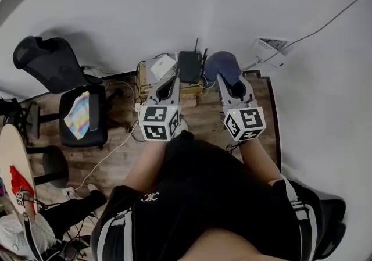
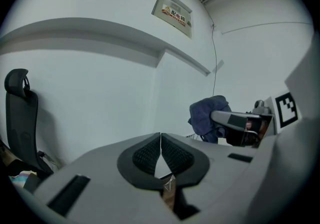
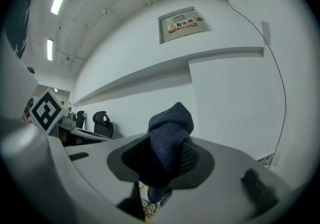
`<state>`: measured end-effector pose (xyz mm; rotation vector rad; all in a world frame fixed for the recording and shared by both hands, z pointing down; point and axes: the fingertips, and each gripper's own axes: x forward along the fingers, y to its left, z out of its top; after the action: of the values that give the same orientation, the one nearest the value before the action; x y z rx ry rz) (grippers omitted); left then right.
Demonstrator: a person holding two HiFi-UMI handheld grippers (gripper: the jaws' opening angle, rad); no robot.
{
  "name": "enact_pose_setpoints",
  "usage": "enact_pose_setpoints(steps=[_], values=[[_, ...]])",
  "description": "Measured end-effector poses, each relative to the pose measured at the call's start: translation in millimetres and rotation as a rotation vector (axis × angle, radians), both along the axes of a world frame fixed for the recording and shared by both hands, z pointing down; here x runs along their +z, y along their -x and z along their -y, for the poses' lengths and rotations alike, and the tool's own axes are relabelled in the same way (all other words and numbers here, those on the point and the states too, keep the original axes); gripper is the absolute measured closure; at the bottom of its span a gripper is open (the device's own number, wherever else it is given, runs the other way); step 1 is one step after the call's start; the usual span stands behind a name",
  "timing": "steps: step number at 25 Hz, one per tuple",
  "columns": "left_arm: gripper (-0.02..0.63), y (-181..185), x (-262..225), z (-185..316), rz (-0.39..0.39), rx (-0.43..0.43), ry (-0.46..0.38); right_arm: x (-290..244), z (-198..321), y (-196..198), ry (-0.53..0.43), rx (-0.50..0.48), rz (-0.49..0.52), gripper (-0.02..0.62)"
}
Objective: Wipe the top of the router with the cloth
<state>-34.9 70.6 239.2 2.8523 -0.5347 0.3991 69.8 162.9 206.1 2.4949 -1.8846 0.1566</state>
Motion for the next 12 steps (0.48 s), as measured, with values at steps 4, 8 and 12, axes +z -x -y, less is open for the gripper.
enact_pose_setpoints(steps=[4,8,12], values=[[0.591,-15,1,34,-0.008,-0.007,0.018,4,36,-14,0.028,-0.013,0.001,0.485],[0.591,-29,5,71,-0.014,-0.015,0.039,5,73,-25,0.053,-0.03,-0.007,0.483],[0.591,-47,7,103,-0.033,-0.018,0.054,8,108,-42,0.077,-0.035,-0.018,0.483]])
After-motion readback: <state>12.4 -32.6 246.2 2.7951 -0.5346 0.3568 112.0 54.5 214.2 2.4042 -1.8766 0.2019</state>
